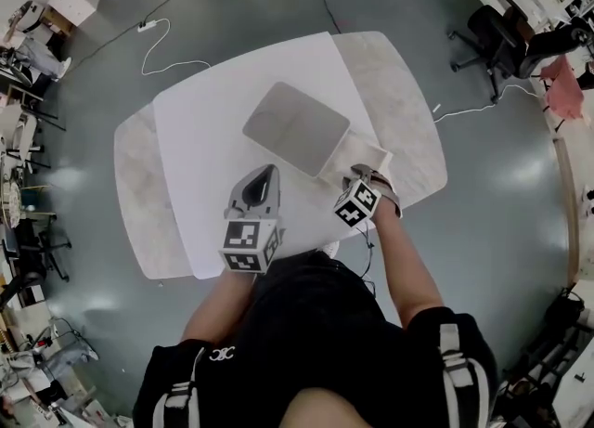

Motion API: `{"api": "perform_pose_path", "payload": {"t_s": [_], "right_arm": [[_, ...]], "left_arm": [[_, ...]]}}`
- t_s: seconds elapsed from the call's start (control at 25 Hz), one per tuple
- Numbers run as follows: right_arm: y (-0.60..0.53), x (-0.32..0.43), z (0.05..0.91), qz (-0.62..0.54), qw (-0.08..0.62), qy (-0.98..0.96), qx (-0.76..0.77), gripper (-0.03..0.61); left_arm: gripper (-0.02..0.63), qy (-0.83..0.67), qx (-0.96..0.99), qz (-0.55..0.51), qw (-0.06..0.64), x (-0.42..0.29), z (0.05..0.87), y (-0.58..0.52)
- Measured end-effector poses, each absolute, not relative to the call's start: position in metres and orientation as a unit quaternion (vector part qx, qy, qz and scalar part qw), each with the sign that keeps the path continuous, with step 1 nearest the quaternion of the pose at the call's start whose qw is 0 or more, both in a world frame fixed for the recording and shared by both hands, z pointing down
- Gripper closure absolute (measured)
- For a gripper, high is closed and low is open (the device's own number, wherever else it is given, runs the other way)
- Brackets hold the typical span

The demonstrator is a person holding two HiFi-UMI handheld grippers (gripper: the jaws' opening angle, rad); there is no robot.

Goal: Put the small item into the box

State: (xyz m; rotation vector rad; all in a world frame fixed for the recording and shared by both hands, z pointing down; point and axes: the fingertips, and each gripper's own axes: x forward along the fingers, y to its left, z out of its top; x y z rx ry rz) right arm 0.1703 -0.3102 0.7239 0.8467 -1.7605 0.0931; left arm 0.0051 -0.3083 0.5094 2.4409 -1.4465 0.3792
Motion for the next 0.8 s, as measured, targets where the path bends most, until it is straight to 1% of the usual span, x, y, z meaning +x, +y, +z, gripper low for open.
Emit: {"api": "perform_pose_path", "payload": {"t_s": [0.4, 0.64, 0.8], "right_arm": [[-0.312, 0.156, 0.741, 0.05, 0.592, -0.751, 0.288, 0.457], [-0.311, 0.155, 0.746, 0.052, 0.598, -0.748, 0.281, 0.457], [-0.312, 0.152, 0.742, 0.055, 0.594, -0.751, 0.284, 0.431]], "left_arm": [[0.609, -0.521, 0.832, 0.13, 0.143, -0.016, 0.51, -0.308], [0.609, -0.526, 0.83, 0.125, 0.137, -0.02, 0.507, -0.306], [0.609, -0.525, 0.832, 0.122, 0.132, -0.025, 0.501, -0.305]]}}
